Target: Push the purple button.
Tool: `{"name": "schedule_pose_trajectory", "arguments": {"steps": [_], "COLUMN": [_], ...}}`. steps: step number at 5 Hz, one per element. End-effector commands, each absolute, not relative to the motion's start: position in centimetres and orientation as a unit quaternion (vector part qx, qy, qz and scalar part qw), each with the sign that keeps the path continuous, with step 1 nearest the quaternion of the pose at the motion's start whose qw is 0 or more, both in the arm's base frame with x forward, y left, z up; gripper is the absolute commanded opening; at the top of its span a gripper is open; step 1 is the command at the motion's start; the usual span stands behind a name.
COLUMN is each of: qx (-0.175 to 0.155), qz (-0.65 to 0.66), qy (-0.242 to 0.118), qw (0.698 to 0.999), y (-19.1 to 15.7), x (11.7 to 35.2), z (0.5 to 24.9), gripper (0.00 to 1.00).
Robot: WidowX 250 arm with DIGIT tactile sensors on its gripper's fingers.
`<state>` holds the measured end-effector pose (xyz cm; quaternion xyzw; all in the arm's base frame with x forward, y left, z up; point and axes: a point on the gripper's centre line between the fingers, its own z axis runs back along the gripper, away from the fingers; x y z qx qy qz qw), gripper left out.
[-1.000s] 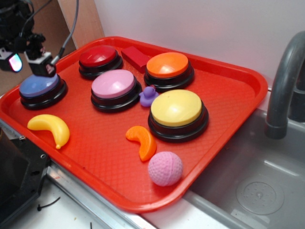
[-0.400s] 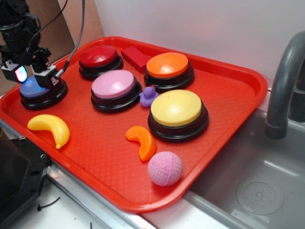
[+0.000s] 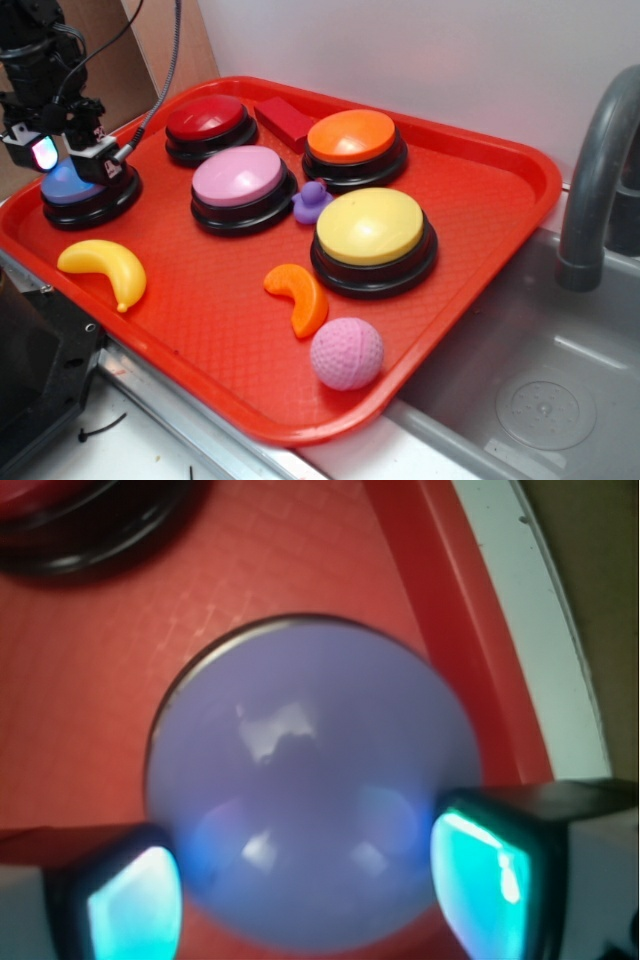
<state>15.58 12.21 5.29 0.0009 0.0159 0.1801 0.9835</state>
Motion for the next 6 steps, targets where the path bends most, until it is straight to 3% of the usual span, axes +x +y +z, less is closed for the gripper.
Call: {"name": "schedule_pose_trajectory", "arguments": {"steps": [1,6], "qx": [0.018,0.019], "qz": [0.174,0.156], "qy": [-0.024,-0.008], "qw": [0.984,0.988], "y": [13.0,12.1], "x": [15.1,15.0], "z": [9.5,12.8], "gripper": [1.0,1.0]}}
